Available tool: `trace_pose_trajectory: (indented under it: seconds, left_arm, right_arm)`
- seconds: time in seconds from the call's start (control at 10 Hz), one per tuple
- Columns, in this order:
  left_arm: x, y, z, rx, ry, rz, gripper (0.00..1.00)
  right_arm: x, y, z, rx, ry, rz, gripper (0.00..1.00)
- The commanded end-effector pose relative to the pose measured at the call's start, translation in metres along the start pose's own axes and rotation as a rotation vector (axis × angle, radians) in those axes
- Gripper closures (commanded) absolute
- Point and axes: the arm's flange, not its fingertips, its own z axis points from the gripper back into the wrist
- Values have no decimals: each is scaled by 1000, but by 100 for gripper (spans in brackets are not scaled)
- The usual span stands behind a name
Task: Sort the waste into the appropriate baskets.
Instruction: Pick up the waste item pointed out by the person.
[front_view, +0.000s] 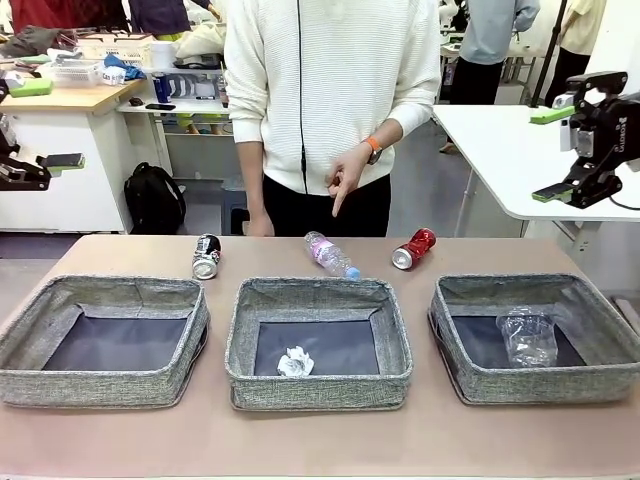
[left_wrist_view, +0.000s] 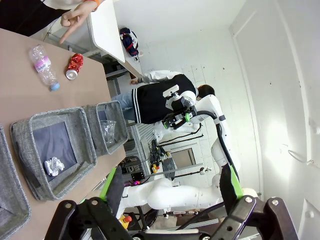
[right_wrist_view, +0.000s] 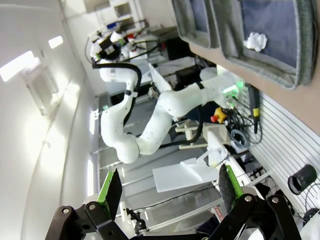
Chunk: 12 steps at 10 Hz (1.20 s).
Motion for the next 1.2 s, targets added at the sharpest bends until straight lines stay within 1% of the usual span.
trace_pose_trajectory:
  seconds: [0.0, 0.7, 0.8, 0.9, 1.0, 1.1]
  left_arm:
    - [-2, -2, 1, -2, 10, -3, 0]
    - [-2, -2, 1, -2, 10, -3, 0]
    - [-2, -2, 1, -2, 10, -3, 0]
    - [-2, -2, 1, -2, 10, -3, 0]
    - [-2, -2, 1, -2, 10, -3, 0]
    - [-2, -2, 1, -2, 10, -3, 0]
  right_arm:
    - [-1, 2, 3, -11, 11, -10, 0]
    - [0, 0, 0, 0, 0, 0, 0]
    - [10, 9, -14, -68, -55, 6, 0]
    - [27, 23, -43, -186, -69, 34, 0]
    - [52, 37, -79, -321, -85, 40, 0]
    - [80, 47, -124, -466, -80, 34, 0]
